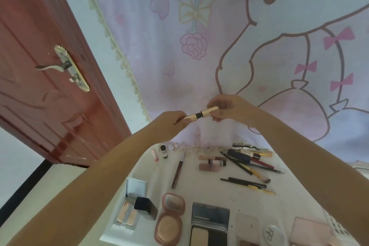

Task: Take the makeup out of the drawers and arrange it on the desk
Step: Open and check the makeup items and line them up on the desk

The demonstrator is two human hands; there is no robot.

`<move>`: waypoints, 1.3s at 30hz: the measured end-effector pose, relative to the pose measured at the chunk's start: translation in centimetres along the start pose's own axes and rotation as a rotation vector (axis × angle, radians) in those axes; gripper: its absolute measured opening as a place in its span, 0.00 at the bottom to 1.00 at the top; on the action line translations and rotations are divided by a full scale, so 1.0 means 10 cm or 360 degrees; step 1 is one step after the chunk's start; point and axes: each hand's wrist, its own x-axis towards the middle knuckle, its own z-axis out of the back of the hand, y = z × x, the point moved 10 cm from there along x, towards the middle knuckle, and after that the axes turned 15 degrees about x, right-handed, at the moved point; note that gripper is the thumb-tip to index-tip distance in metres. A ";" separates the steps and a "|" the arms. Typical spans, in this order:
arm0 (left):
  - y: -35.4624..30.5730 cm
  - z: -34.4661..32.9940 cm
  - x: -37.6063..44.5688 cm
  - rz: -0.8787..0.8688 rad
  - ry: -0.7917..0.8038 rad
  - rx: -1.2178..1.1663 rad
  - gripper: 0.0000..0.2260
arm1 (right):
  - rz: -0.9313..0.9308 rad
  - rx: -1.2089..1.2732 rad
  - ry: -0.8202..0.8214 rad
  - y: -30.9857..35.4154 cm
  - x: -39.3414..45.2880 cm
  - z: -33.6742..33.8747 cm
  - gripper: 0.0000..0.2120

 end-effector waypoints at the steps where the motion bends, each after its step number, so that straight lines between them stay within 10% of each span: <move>1: 0.03 -0.10 0.00 0.0036 0.0043 -0.0062 0.10 | -0.0045 -0.0019 -0.0024 -0.09 0.00 0.01 0.09; 6: 0.29 -0.84 0.12 0.0463 0.0253 -0.0352 0.13 | -0.0361 -0.0183 -0.0305 -0.79 -0.09 0.23 0.14; 16: 0.68 -2.27 0.07 0.0954 0.0890 0.0258 0.20 | -0.0875 -0.0695 -0.0181 -2.20 -0.62 0.28 0.11; 39: 0.64 -2.34 0.33 0.0732 0.0545 0.0645 0.19 | -0.0584 -0.1480 -0.0157 -2.66 -0.07 0.18 0.15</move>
